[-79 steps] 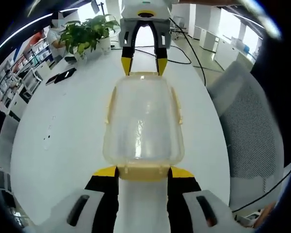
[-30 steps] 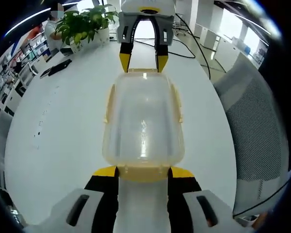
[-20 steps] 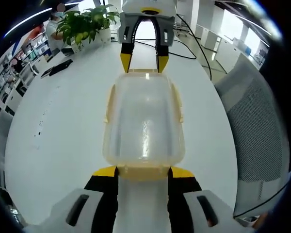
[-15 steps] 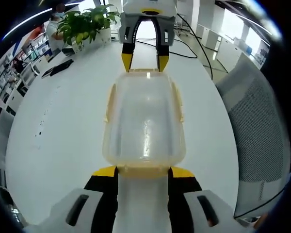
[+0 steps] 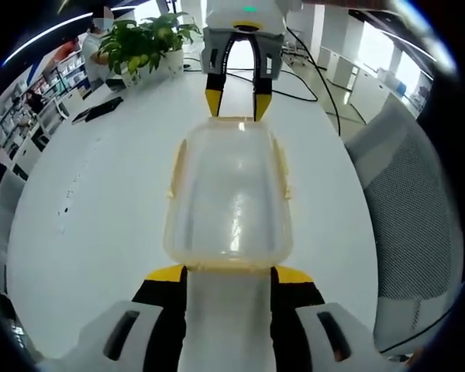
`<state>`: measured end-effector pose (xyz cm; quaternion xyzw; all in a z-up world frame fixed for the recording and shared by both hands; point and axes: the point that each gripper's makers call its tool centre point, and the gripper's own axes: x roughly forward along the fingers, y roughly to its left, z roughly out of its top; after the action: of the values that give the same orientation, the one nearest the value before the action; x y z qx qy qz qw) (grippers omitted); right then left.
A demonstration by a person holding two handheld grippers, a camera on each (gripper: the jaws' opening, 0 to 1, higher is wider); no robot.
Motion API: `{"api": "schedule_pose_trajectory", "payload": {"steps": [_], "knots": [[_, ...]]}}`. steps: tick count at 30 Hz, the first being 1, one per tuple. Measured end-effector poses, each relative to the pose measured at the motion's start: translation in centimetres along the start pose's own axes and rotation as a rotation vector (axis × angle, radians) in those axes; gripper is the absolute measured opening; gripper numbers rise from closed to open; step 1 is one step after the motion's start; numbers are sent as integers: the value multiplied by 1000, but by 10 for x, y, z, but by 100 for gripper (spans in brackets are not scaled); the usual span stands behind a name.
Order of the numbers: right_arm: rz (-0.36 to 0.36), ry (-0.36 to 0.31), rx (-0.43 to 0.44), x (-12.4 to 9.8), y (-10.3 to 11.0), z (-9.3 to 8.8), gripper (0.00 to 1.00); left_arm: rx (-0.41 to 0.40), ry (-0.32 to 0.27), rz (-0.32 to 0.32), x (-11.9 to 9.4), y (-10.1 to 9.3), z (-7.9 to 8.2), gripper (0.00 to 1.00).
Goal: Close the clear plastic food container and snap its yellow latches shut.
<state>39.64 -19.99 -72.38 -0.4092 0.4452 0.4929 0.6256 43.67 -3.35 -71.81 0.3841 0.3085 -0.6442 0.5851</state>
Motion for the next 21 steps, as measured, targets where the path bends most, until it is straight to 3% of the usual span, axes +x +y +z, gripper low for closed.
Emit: {"api": "schedule_pose_trajectory", "payload": {"steps": [10,21], "knots": [[-36,-37,71,-12,-2,4,30,-29,-13,50,-13,3,-1,38],[-112,-113,253,-27,-7,10,30,-183,-40,174,-34,11,-7,38]]}}
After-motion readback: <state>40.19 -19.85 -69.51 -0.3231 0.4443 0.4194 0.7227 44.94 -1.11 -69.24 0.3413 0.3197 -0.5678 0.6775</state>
